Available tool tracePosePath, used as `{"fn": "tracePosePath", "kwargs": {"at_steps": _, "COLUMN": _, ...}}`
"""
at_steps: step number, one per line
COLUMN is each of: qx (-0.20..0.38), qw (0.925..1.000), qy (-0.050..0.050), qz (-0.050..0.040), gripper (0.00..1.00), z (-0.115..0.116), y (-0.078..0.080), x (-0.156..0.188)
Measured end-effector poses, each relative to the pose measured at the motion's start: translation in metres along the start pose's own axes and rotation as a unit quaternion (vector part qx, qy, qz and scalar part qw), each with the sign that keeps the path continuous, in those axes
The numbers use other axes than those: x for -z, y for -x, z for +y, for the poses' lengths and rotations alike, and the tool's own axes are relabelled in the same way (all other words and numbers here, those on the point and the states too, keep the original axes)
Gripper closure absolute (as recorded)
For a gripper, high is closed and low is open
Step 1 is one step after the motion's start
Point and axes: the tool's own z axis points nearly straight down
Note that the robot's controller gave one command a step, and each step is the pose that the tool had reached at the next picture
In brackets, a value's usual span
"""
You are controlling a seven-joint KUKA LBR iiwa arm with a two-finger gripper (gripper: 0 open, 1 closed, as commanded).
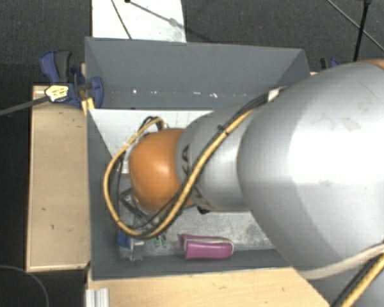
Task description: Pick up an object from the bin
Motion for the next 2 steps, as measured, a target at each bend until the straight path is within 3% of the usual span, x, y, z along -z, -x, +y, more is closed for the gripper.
{"fn": "tracePosePath", "kwargs": {"at_steps": 1, "qx": -0.005, "qw": 1.0, "qy": 0.0, "qz": 0.0006, "gripper": 1.0, "z": -0.001, "y": 0.0, "x": 0.001}}
{"fn": "tracePosePath", "kwargs": {"at_steps": 2, "qx": -0.01, "qw": 0.9999, "qy": 0.0, "qz": -0.0029, "gripper": 1.0, "z": -0.025, "y": 0.047, "x": 0.124}}
